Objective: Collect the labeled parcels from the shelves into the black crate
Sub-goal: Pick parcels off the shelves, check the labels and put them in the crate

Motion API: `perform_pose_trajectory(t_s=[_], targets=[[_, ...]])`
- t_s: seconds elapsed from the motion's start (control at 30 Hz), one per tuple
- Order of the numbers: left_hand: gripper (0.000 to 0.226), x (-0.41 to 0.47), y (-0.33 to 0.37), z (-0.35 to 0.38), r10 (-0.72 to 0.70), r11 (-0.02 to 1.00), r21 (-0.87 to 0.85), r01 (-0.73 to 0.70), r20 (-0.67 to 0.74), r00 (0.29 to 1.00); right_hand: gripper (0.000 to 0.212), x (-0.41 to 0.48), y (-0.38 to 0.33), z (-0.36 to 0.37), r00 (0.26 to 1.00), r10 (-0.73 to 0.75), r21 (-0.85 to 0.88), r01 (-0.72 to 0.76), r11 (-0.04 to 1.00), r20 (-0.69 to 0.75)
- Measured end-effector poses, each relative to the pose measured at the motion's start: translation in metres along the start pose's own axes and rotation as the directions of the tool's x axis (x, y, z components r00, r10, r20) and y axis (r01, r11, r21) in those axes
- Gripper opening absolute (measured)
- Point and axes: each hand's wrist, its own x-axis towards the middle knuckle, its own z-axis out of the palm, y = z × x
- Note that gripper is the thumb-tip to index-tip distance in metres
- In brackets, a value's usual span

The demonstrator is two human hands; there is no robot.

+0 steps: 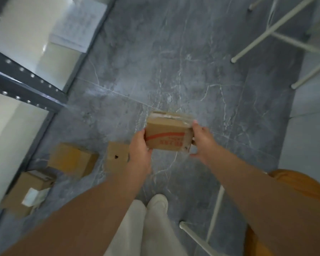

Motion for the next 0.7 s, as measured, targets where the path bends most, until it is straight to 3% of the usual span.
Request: perform_pose_trajectory(t_s=[0.13, 0.3, 0.47, 0.57, 0.63, 0.7], targets=[[0.012, -0.091, 0.109, 0.033, 0.212, 0.975, 0.069, -0.211, -0.010, 0.977, 0.028, -0.102, -0.079, -0.042, 0.994, -0.045, 0.155, 0.028, 0.987, 0.104], [0.017, -0.222, 0.218, 0.061, 0.446, 0.885, 0.093, -0.457, 0.113, 0.888, 0.032, -0.233, -0.166, -0.099, 0.944, -0.262, 0.368, 0.174, 0.913, 0.202], [0.004, -0.338, 0.289, 0.058, 0.545, 0.834, -0.083, -0.545, 0.273, 0.793, 0.011, -0.350, -0.204, -0.133, 0.855, -0.466, 0.468, 0.323, 0.822, 0.229], [0.024, -0.394, 0.314, 0.048, 0.582, 0.811, -0.172, -0.559, 0.322, 0.746, 0.007, -0.403, -0.219, -0.142, 0.819, -0.523, 0.496, 0.362, 0.789, 0.235], [0.022, -0.420, 0.327, 0.037, 0.568, 0.821, -0.215, -0.528, 0.394, 0.723, 0.025, -0.434, -0.230, -0.145, 0.764, -0.593, 0.500, 0.422, 0.756, 0.253], [0.034, -0.443, 0.337, 0.021, 0.551, 0.832, -0.222, -0.509, 0.443, 0.708, 0.031, -0.462, -0.240, -0.144, 0.708, -0.653, 0.490, 0.483, 0.726, 0.270]])
